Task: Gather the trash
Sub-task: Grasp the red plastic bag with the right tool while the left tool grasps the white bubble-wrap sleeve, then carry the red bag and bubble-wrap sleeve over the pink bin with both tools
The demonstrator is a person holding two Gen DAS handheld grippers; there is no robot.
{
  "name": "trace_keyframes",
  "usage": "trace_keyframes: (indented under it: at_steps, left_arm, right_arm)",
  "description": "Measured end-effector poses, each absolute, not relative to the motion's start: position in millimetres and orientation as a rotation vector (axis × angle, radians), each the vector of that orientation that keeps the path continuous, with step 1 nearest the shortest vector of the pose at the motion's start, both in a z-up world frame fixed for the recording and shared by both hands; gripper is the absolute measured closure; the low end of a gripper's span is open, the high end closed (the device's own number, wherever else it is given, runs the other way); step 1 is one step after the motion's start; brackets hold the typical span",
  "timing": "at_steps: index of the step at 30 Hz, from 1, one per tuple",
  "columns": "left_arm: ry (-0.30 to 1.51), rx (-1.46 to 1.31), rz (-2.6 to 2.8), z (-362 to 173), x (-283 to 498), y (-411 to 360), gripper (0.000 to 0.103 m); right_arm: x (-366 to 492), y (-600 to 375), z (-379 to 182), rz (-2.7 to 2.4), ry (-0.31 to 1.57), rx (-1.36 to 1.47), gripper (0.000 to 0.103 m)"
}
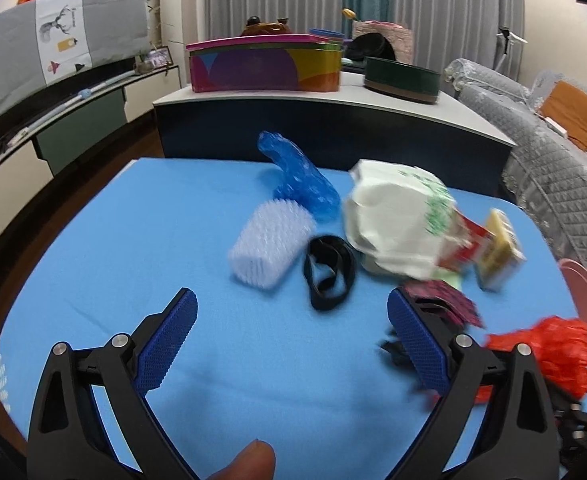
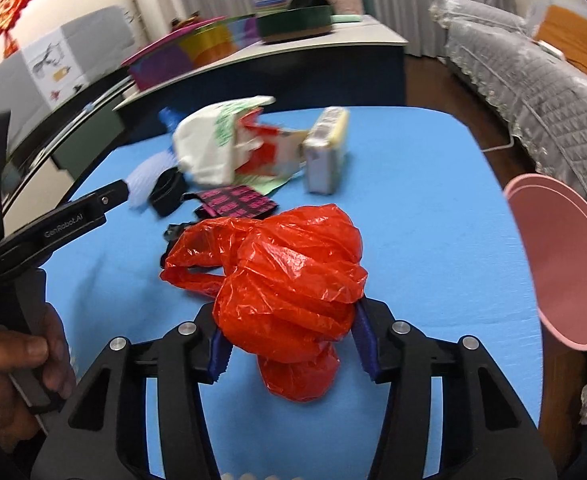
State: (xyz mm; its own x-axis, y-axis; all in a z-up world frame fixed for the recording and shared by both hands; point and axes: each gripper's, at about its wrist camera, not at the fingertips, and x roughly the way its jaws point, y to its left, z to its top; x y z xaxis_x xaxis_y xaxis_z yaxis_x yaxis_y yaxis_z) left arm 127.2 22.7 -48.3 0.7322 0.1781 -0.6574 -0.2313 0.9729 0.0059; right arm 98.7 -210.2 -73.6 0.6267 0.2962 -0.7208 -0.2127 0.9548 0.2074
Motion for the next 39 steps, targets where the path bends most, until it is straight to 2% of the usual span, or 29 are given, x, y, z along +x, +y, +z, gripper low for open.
trace_keyframes:
  at_steps: [5, 11, 13, 17, 21, 23, 25, 28, 39]
  left_arm:
    - [0.720, -0.088, 0.278, -56.6, 155.9, 39.9, 0.012]
    - [0.778, -0.126, 0.287, -68.4, 180.7, 55.0, 0.025]
    - [0.795, -0.141, 0.280, -72.2, 185.0, 56.1, 0.034]
    - [0.805, -0.136, 0.264, -74.2, 186.7, 52.2, 0.044]
    - [0.806, -0.137, 0.260, -73.0, 184.7, 51.4, 0.068]
    - [0.814, -0.139, 0.262, -74.2, 184.9, 52.5, 0.073]
    - [0.818, -0.156, 0.257, -74.4, 183.6, 54.3, 0.085]
    - [0.801, -0.151, 0.251, -69.5, 179.9, 52.7, 0.090]
    - [0.700, -0.129, 0.211, -38.8, 154.1, 38.8, 0.090]
  right_arm:
    - [111.4, -227.0, -76.5, 0.243, 0.849, 0.152, 0.052]
    - [118.9, -237.6, -82.5, 0.219, 0.860, 0.171, 0.052]
    - [120.5, -238.4, -82.2, 0.217, 0.855, 0.163, 0.052]
    - [121.9, -239.2, -82.1, 0.216, 0.851, 0.161, 0.052]
    - [121.2, -239.7, -81.6, 0.213, 0.848, 0.157, 0.052]
    - [120.3, -239.9, -80.8, 0.211, 0.846, 0.154, 0.052]
    - [118.8, -240.6, -79.0, 0.209, 0.841, 0.153, 0.052]
    - [115.8, -241.9, -74.4, 0.208, 0.826, 0.151, 0.052]
    - [97.9, -249.2, -52.1, 0.176, 0.749, 0.143, 0.052]
